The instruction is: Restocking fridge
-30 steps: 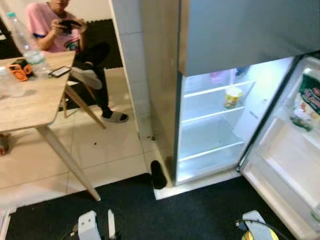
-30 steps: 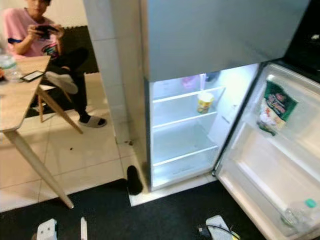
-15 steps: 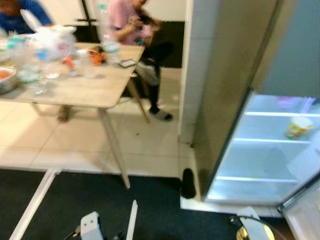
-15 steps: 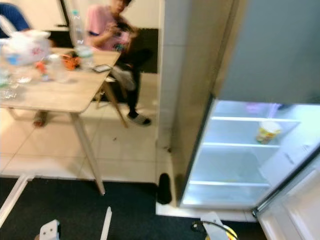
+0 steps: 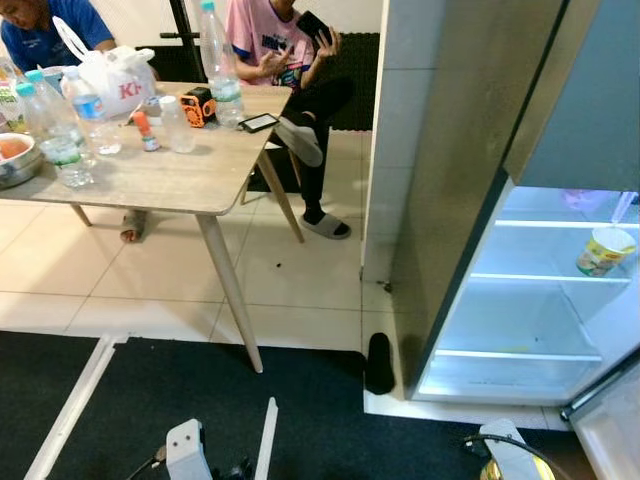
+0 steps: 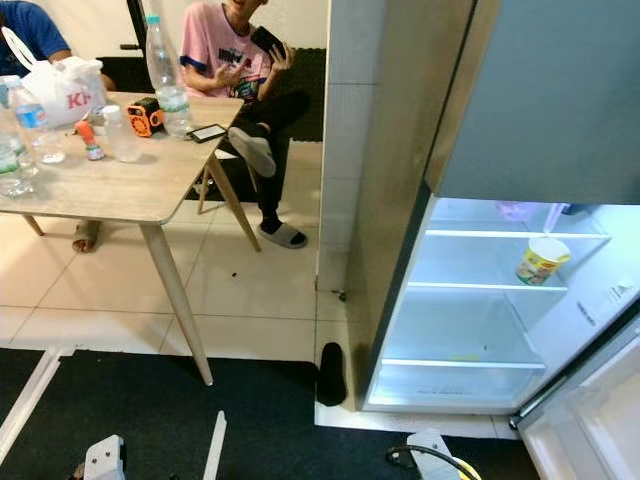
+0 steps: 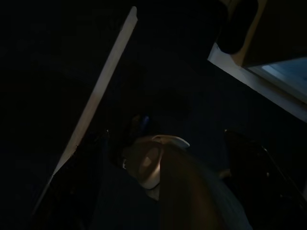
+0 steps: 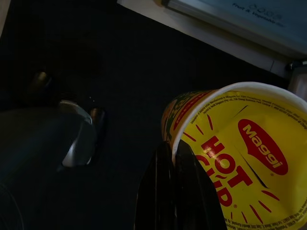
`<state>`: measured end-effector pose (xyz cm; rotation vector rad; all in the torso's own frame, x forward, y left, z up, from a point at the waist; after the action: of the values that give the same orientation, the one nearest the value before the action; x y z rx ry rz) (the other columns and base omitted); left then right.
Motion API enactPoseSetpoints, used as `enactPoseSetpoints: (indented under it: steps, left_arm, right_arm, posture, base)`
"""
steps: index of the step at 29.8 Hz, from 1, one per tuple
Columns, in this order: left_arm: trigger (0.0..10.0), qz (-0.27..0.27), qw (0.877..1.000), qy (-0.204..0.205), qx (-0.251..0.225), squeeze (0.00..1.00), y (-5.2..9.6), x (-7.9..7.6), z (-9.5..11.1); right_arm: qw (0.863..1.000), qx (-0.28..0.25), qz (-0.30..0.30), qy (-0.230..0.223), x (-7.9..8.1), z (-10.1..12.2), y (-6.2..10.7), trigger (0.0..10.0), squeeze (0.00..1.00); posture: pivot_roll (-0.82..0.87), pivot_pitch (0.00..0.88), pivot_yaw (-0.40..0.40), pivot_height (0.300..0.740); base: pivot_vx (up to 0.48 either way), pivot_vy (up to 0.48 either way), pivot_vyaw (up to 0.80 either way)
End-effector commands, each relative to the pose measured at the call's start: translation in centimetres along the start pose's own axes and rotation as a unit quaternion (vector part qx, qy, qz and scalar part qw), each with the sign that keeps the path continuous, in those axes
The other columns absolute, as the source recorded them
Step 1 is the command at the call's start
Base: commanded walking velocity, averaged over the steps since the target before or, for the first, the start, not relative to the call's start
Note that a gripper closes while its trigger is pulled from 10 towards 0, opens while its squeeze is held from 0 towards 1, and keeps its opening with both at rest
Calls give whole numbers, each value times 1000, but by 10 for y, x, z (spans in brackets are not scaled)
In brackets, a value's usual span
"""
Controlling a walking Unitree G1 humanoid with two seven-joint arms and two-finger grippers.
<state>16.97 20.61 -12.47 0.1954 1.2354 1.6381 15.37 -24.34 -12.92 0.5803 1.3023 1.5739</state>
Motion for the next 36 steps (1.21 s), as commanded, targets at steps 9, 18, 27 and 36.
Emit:
enactPoseSetpoints:
  steps: [9,18,27,36]
  left_arm:
    - [10000,-1,1000,1,19,0,1,-1,-12]
    - [10000,-2,1000,3,20,0,1,0,-12]
    - [10000,1,1000,3,20,0,1,1,-12]
    - [10000,1,1000,0,14,0,1,1,-10]
  right_arm:
    - [1000,7,-3,-6,-2,-6,1,10000,0]
    - [1000,6,0,-2,0,-6,1,10000,0]
    - [1000,7,0,-2,1,-6,1,10000,0]
    - [1000,10,0,0,2,-9,1,10000,0]
  posture:
    - [-51,0,2,740]
    - [-48,0,6,740]
    - [-51,0,9,740]
    - [-52,0,14,740]
  base:
    - [0,-442,0]
    - [0,-453,0]
    - [0,-453,0]
    - [0,-50,0]
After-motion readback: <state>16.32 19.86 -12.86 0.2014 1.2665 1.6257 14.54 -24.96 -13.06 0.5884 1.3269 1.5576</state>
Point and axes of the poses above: a point about 5 cm out from each wrist's last joint towards the gripper, its own y axis pointing back from the gripper into the wrist, its own z axis along the axis of the wrist's last joint, x = y × z, the point moved 4 cm from there along -y, pointing out of the wrist towards the gripper, and after that the axes turned 11 degrees about y, right-handed, at the moved point
